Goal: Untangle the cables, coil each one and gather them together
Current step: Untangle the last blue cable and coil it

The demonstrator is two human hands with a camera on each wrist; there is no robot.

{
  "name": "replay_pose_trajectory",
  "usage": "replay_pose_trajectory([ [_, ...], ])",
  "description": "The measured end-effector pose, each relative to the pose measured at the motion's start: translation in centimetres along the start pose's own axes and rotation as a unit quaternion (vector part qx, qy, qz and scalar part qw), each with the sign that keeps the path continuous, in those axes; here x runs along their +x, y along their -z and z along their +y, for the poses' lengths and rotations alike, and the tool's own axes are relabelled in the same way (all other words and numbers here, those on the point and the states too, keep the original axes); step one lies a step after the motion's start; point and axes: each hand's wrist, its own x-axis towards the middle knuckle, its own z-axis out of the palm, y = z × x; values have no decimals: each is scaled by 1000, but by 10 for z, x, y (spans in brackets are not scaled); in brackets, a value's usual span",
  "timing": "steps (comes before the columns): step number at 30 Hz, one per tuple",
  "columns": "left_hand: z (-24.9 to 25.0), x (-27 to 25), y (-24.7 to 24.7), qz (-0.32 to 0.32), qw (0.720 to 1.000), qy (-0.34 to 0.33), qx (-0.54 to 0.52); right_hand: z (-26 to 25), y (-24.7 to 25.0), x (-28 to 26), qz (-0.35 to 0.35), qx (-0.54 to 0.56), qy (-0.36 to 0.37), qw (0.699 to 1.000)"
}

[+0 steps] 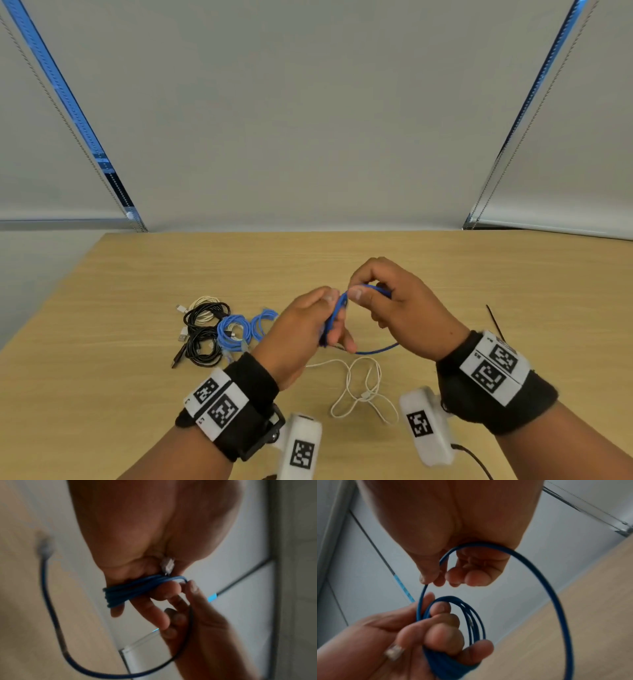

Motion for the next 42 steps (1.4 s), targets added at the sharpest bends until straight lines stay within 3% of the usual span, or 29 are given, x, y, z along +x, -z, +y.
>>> replay_pose_trajectory([
  [3,5,-6,-3,-69,985,25,-159,1,-1,1,-11,55,-11,998],
  [6,7,-7,-3,-102,972,8,-211,-1,-2,2,-28,70,18,997],
  [8,6,-6,-1,-98,976,-7,-196,-3,-4,4,-29,69,24,997],
  [13,1,-5,10,-55,997,-47,-13,-3,0,5,-79,79,-8,994],
  [17,0,-9,18,-90,993,-21,-74,2,9,2,-92,172,-69,978],
  [22,1,-8,20,-104,971,-26,-213,12,5,-2,-37,229,-106,967],
  [28,3,-2,19,-82,971,-63,-217,23,-5,-9,-60,254,-168,951],
  [31,1,1,16,-12,981,-67,-180,22,-8,-8,-34,199,-179,963],
  [34,1,2,16,64,984,-84,-140,17,-7,-10,89,73,-141,983],
  [36,1,2,16,99,983,-89,-127,8,-4,-12,143,57,-92,984],
  [40,-1,1,9,85,985,-102,-114,-5,-13,-14,5,-60,-67,996],
  [42,-2,0,7,66,985,-110,-118,-3,-19,-13,-17,-98,-74,992],
])
